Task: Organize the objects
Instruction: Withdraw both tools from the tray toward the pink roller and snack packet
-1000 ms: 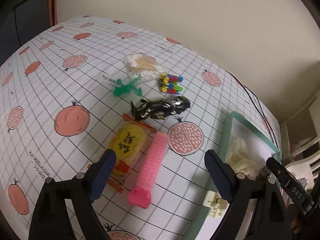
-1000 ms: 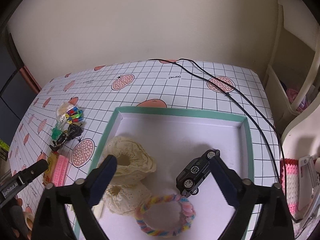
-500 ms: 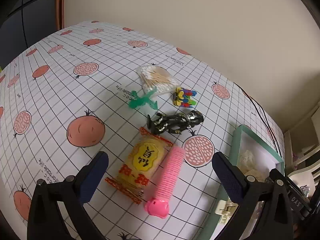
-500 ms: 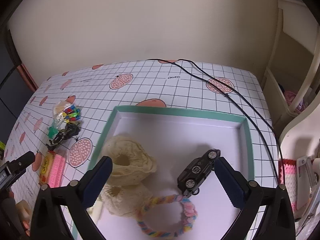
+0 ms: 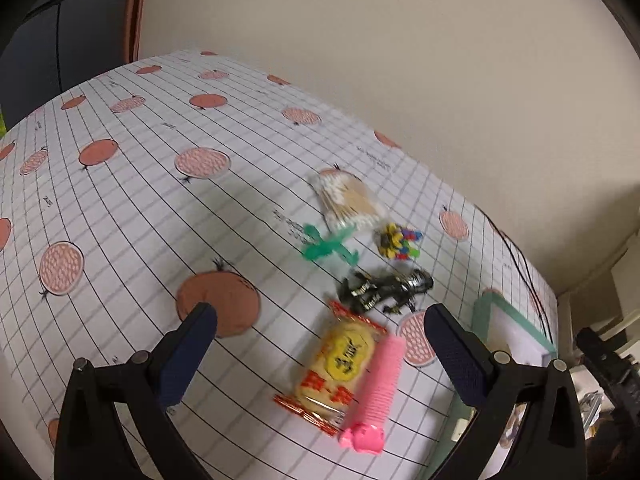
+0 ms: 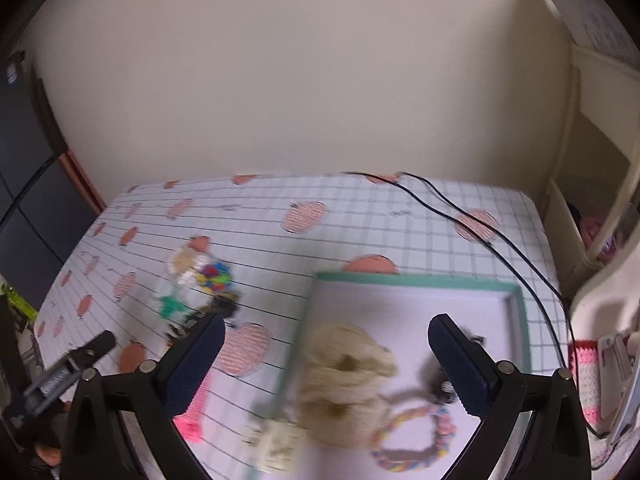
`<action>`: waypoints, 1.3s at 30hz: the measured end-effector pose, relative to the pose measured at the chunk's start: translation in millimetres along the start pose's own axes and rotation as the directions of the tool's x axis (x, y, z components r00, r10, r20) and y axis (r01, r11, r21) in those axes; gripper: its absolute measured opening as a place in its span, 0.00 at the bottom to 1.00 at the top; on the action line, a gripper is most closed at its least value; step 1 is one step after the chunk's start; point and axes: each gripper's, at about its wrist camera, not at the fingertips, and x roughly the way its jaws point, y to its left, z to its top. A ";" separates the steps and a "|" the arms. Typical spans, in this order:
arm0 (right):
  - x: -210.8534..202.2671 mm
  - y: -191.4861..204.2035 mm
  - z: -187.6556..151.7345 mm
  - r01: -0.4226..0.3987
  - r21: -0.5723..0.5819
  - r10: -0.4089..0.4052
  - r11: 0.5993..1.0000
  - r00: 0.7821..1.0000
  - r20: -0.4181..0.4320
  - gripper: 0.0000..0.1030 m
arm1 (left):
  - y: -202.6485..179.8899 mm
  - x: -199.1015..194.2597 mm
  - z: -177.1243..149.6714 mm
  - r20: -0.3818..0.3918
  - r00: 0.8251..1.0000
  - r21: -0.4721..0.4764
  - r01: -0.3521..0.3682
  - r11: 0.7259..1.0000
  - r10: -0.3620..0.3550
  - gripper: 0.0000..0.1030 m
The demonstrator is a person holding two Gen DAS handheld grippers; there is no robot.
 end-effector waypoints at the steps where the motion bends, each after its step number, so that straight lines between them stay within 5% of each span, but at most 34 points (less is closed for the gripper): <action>1: -1.8 12.1 3.6 -0.012 -0.011 0.012 1.000 1.000 0.005 1.00 | 3.3 -0.8 1.8 0.002 1.000 -0.003 0.000 1.000 0.000 1.00; 13: 11.0 92.4 -4.2 -0.124 -0.072 0.122 0.990 0.992 -0.023 1.00 | 15.2 -4.8 9.1 -0.013 0.999 0.002 0.038 0.999 -0.038 1.00; 23: 26.5 93.3 -13.5 -0.092 -0.063 0.088 0.994 0.994 -0.061 1.00 | 21.4 7.1 5.0 -0.069 0.998 0.013 0.006 1.000 -0.005 1.00; 39: 92.0 103.4 -50.6 -0.042 -0.088 0.018 0.995 0.964 -0.264 0.95 | 7.5 38.6 -21.6 -0.204 0.975 0.159 -0.051 0.986 0.084 1.00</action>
